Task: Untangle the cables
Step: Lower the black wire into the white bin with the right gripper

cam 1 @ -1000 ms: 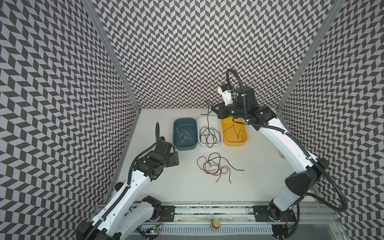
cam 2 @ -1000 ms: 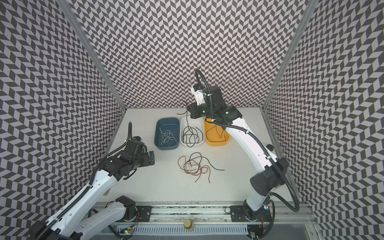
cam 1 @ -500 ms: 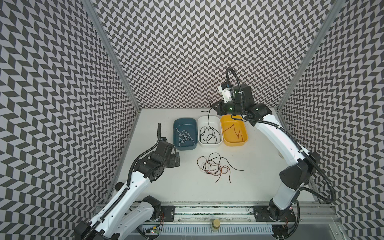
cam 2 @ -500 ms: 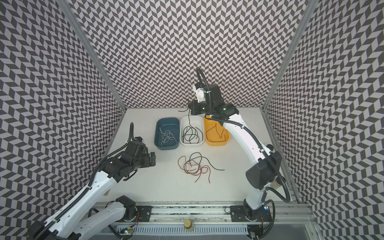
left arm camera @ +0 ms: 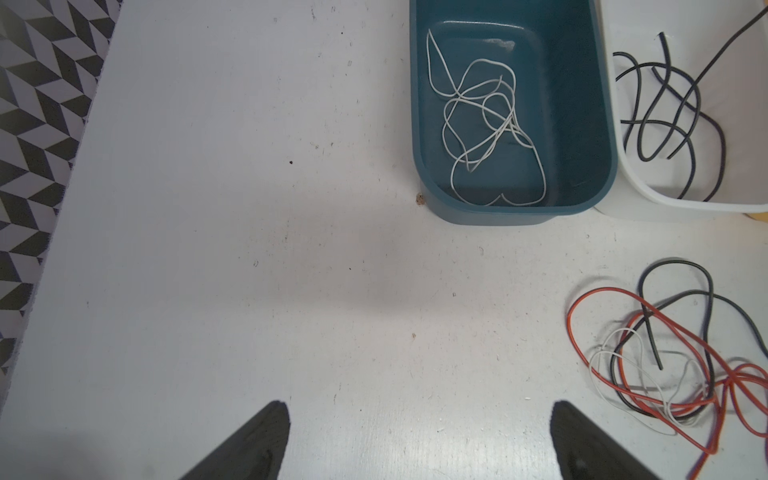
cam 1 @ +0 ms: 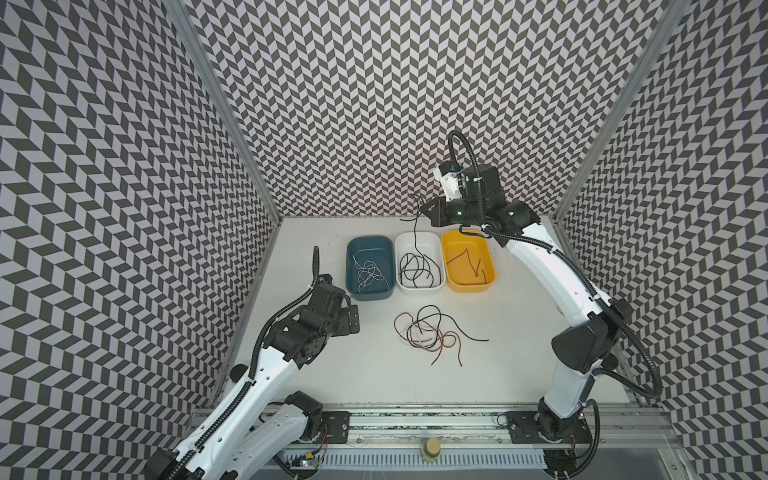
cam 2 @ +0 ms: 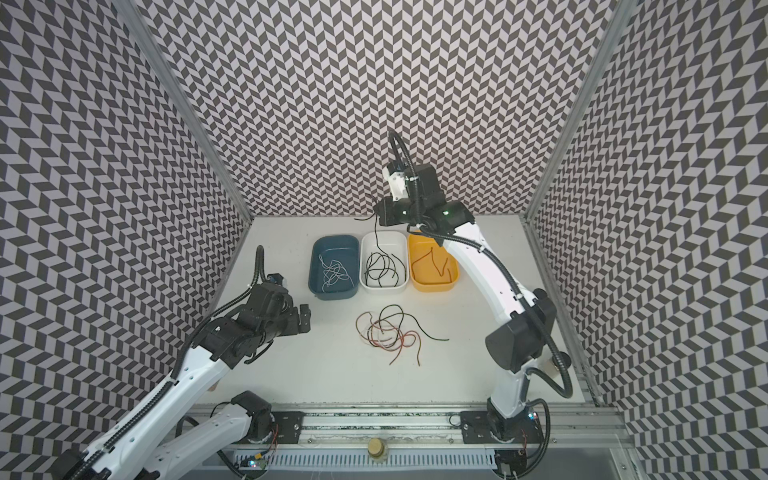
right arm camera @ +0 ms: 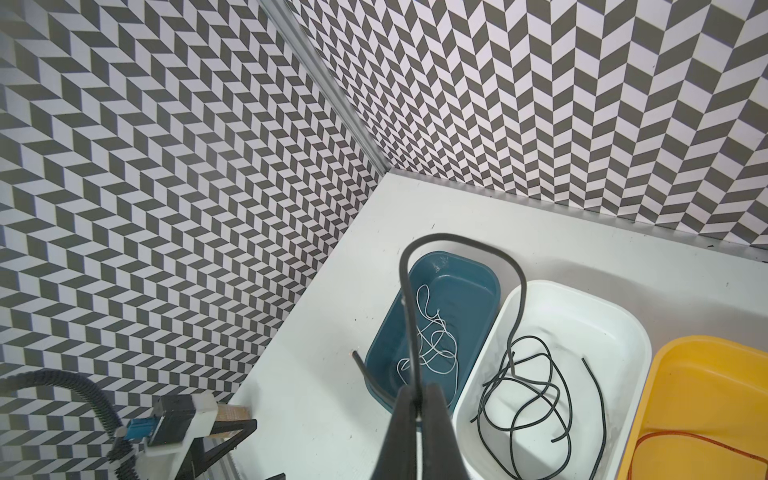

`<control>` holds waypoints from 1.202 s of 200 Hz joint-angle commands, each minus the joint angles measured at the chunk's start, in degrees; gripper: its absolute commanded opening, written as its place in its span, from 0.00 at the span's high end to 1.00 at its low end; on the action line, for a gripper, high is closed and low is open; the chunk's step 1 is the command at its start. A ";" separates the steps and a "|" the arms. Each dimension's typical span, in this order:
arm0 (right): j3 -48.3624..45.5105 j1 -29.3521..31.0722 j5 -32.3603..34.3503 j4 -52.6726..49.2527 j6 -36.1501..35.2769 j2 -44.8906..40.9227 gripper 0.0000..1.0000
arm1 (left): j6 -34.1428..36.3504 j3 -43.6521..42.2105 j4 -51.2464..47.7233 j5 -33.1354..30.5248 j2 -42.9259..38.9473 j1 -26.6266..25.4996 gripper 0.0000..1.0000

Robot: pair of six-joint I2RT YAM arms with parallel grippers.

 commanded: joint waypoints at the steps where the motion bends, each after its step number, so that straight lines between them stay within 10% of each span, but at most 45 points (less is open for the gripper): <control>1: 0.33 -0.05 -0.77 3.17 -0.16 0.25 1.00 | 0.52 0.13 -0.71 0.22 -0.25 -0.18 0.00; 240: -15.48 -0.04 0.84 12.75 1.67 -2.22 1.00 | 0.67 -0.08 -0.48 0.57 -0.66 -0.23 0.00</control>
